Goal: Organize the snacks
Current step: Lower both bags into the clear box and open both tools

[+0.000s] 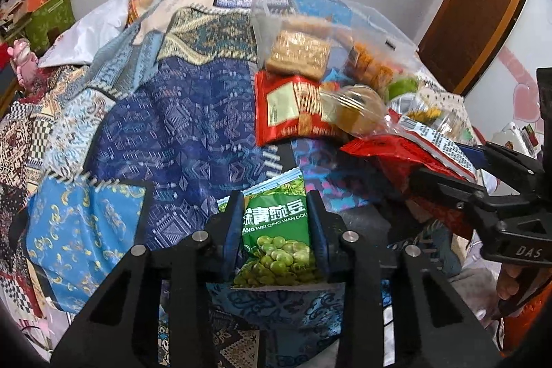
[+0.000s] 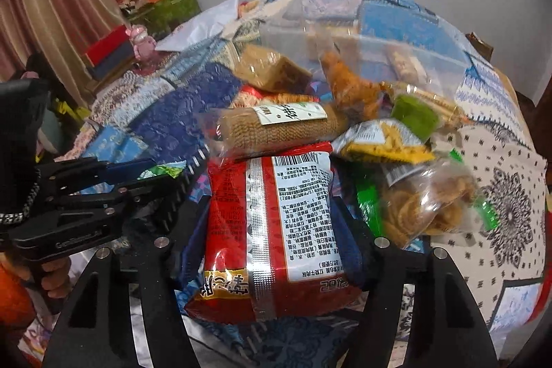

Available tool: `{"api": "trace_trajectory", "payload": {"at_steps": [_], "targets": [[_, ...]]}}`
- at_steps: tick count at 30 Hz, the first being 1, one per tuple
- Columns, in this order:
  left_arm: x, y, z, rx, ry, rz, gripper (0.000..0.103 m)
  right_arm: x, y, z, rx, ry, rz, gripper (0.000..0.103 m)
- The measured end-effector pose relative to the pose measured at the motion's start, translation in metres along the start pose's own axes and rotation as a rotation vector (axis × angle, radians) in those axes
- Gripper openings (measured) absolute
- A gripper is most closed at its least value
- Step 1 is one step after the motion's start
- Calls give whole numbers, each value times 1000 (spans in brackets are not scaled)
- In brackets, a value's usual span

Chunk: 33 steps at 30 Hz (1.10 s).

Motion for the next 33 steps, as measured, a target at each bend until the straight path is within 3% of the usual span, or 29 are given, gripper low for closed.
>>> {"api": "trace_trajectory", "payload": {"at_steps": [17,33], "targets": [[40,-25,-78,-31,-200,17,36,54,-22,-59,-21,-234,24,63],[9,-54,-165,-44,-263,31,36,55,-80,-109,-77,-310,77,63]]}}
Point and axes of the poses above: each gripper's, at about its wrist camera, not at the fingertips, and x roughly against the way its jaws point, y to its left, z to its underside, the point moved 2 cm from there along -x, roughly the way its jaws point, and after that the axes turned 4 degrees about -z, right-handed, at the moved point
